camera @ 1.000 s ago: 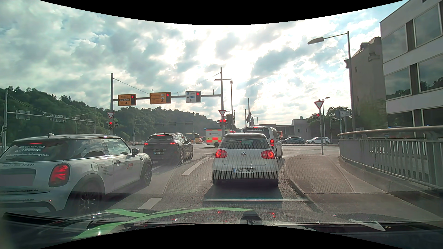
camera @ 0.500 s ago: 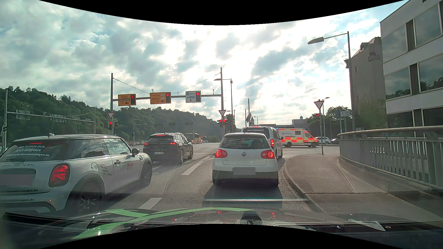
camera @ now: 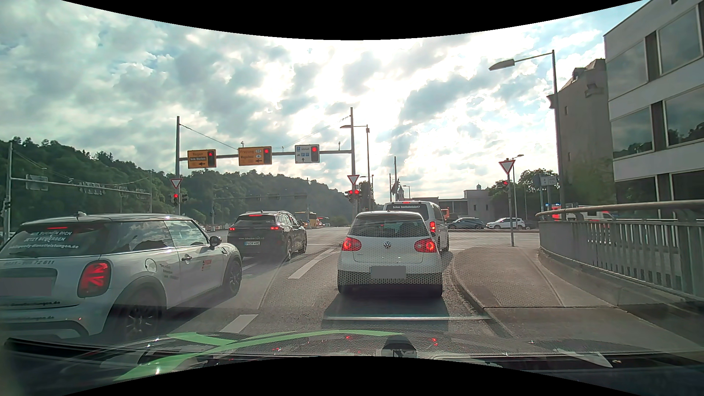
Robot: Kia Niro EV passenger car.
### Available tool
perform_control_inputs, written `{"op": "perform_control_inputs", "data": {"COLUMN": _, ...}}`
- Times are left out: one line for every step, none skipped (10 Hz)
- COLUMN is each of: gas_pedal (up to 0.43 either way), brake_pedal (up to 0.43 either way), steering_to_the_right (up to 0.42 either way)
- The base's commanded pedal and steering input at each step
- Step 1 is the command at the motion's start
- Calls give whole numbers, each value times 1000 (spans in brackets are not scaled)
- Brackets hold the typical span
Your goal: Follow the waypoints while adhering to traffic rules and regulations
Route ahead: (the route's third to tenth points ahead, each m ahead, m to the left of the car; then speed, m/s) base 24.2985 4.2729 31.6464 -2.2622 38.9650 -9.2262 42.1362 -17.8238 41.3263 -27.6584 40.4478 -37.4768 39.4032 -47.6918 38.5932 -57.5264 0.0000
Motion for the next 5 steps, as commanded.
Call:
{"op": "perform_control_inputs", "data": {"gas_pedal": 0, "brake_pedal": 457, "steering_to_the_right": 9}}
{"op": "perform_control_inputs", "data": {"gas_pedal": 0, "brake_pedal": 457, "steering_to_the_right": 9}}
{"op": "perform_control_inputs", "data": {"gas_pedal": 0, "brake_pedal": 463, "steering_to_the_right": 9}}
{"op": "perform_control_inputs", "data": {"gas_pedal": 0, "brake_pedal": 463, "steering_to_the_right": 9}}
{"op": "perform_control_inputs", "data": {"gas_pedal": 0, "brake_pedal": 463, "steering_to_the_right": 9}}
